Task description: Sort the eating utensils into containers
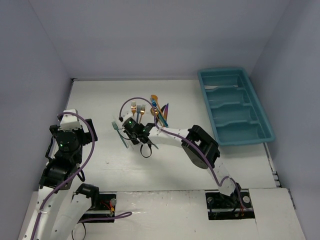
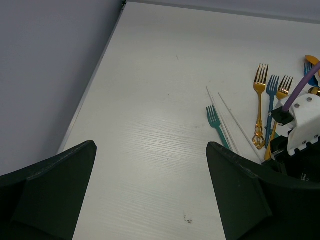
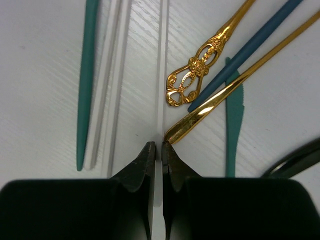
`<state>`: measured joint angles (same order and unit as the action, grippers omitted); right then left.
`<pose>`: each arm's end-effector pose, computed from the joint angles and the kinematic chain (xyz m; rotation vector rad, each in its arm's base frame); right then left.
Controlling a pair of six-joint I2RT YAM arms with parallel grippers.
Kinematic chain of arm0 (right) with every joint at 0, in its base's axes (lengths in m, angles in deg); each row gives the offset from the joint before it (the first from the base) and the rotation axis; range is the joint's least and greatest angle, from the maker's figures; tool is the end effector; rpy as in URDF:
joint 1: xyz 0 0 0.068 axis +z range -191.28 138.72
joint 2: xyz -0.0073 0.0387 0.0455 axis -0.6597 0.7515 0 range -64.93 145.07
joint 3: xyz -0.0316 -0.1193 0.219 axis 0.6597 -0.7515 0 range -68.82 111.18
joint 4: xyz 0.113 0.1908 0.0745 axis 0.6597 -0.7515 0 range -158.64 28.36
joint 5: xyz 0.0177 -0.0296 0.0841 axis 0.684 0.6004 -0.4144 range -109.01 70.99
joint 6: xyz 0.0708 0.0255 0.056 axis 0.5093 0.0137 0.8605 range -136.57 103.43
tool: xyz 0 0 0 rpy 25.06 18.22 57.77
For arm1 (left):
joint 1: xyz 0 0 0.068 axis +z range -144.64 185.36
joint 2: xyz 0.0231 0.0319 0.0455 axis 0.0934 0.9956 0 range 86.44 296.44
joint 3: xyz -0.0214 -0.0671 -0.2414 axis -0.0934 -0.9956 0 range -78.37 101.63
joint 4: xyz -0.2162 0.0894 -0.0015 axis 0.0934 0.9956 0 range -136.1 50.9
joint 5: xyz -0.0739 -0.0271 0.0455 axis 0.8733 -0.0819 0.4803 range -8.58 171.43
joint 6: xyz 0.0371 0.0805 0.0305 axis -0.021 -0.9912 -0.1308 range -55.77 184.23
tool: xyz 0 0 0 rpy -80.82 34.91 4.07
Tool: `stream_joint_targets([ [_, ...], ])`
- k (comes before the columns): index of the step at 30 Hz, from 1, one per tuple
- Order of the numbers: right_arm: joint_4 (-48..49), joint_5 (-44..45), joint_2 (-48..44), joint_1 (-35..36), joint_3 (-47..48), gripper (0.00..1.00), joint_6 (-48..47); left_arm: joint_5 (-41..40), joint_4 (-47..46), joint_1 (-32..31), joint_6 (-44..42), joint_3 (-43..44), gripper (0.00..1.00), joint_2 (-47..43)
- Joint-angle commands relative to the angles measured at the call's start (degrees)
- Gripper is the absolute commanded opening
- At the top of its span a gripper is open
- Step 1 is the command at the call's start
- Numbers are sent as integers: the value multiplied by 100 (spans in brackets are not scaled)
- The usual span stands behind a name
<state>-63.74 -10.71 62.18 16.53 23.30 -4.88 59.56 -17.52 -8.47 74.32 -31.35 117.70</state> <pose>0.2780 0.4188 0.1369 -0.8091 2.1086 0.5054 0.1561 -0.0060 0.3215 -0.2133 1.7656 0.0415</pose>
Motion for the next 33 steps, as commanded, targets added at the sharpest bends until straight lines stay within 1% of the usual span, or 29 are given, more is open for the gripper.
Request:
stream_joint_targets([
  [1, -247, 333, -955, -189, -34, 0, -153, 4, -203, -15, 23, 52, 90, 73],
  [5, -238, 285, -1653, -507, -75, 0, -272, 6, -211, -17, 28, 52, 90, 74],
  [10, -223, 137, -2410, -1406, -122, 0, -286, 0, -212, -22, 22, 52, 90, 73],
  [15, 17, 69, -2705, -2821, -275, 0, 90, -2, -219, -17, 28, 54, 90, 75],
  [16, 144, 76, -2718, -2997, -375, 0, 164, -2, -213, -24, 28, 61, 90, 81],
  [18, 356, -33, -2736, -3627, -477, 0, 623, -4, -212, -18, 26, 58, 90, 81],
  [19, 542, -146, -2736, -3969, -567, 0, 943, -10, -212, -23, 20, 52, 90, 82],
  [21, 960, -236, -2704, -4425, -743, 0, 1485, -10, -208, -19, 20, 52, 90, 94],
  [23, 1347, -141, -2567, -4778, -857, 0, 1928, -2, -212, -24, 20, 52, 90, 107],
  [26, 1658, -154, -2161, -5278, -749, 0, 2721, 8, -219, -18, 22, 59, 90, 131],
  [30, 1906, -120, -1602, -5690, -440, 0, 3565, -5, -209, -24, 17, 61, 90, 146],
  [33, 1979, -118, -1150, -5776, -69, 0, 4044, -28, -203, -21, 11, 52, 90, 163],
])
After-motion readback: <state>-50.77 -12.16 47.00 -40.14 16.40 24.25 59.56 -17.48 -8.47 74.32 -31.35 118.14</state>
